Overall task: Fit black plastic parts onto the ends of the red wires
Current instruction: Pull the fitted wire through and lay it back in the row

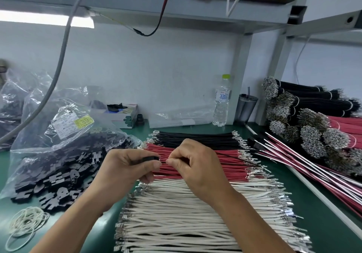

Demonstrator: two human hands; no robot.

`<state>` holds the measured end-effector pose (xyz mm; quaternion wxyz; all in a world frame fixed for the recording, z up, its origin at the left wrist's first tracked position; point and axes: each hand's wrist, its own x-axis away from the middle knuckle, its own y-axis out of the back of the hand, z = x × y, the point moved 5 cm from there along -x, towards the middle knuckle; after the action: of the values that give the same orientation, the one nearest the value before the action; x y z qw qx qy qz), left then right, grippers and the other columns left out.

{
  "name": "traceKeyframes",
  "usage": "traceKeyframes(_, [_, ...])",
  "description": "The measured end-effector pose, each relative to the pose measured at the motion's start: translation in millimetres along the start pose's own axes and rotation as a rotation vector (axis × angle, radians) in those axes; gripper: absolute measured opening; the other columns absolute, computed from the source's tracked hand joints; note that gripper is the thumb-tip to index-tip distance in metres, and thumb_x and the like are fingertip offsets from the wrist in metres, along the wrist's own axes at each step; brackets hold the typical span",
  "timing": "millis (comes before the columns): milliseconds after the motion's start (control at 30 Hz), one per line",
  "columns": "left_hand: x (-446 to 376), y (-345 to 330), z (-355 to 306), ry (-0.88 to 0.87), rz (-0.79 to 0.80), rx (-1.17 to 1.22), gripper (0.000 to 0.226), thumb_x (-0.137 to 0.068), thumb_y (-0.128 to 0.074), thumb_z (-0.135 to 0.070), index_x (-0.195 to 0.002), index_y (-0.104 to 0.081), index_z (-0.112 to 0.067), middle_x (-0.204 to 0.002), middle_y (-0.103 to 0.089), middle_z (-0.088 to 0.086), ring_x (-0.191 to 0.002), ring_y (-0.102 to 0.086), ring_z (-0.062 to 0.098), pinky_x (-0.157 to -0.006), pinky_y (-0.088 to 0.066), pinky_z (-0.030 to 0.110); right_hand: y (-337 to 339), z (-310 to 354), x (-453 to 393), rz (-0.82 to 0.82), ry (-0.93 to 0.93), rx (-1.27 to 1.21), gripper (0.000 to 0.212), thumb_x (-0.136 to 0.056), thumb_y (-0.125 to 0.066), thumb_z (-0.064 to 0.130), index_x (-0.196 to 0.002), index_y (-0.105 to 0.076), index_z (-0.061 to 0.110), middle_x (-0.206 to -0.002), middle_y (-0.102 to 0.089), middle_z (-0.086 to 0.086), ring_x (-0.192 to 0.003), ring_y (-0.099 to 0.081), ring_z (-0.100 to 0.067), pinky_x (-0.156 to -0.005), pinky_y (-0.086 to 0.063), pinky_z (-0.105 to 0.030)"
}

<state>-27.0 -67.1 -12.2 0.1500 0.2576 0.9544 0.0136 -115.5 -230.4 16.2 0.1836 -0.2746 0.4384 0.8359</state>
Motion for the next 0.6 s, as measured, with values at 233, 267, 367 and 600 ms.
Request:
traceKeyframes(233, [-0.3,-0.1,2.0,-0.009,0.045,0.009,0.025,-0.067,-0.085,-0.028,-0.09,-0.085,-0.019,-0.074,-0.077,0.017,-0.059,-0.071,0.023,-0.06,-0.06,0.026,-4.6,6.4,0.6,0.011,-0.003,0.091,0.011,-0.091,-0.069,0.037,-0.085,-0.071,0.029,-0.081,-0.057,0.016,-0.076,-0.055,-0.002,-0.064,-0.042,-0.018])
traceKeyframes(267, [-1.4,-0.3,3.0,-0.007,0.04,0.005,0.024,-0.067,-0.085,-0.029,-0.089,-0.085,-0.021,-0.074,-0.077,0.016,-0.058,-0.07,0.022,-0.059,-0.06,0.025,-0.7,7.4,0.3,-0.009,0.003,0.162,0.011,-0.091,-0.069,0.04,-0.085,-0.071,0.03,-0.081,-0.057,0.017,-0.077,-0.055,-0.001,-0.064,-0.04,-0.016])
traceKeyframes(367, [-4.4,2.6,4.8,-0.017,-0.002,-0.02,0.025,-0.065,-0.085,-0.033,-0.088,-0.085,-0.023,-0.073,-0.077,0.014,-0.056,-0.067,0.021,-0.055,-0.057,0.025,12.3,20.5,0.1,-0.1,0.136,0.362,0.009,-0.086,-0.074,0.038,-0.09,-0.072,0.03,-0.087,-0.057,0.016,-0.083,-0.05,-0.004,-0.066,-0.044,-0.022])
traceKeyframes(600, [-6.6,8.2,4.5,-0.06,-0.102,-0.035,0.021,-0.062,-0.086,-0.03,-0.082,-0.085,-0.027,-0.068,-0.075,0.014,-0.052,-0.064,0.016,-0.05,-0.054,0.021,-31.9,23.4,21.1,0.479,-0.076,0.119,0.026,-0.08,-0.071,0.053,-0.099,-0.075,0.034,-0.094,-0.067,0.014,-0.087,-0.06,-0.007,-0.077,-0.044,-0.03])
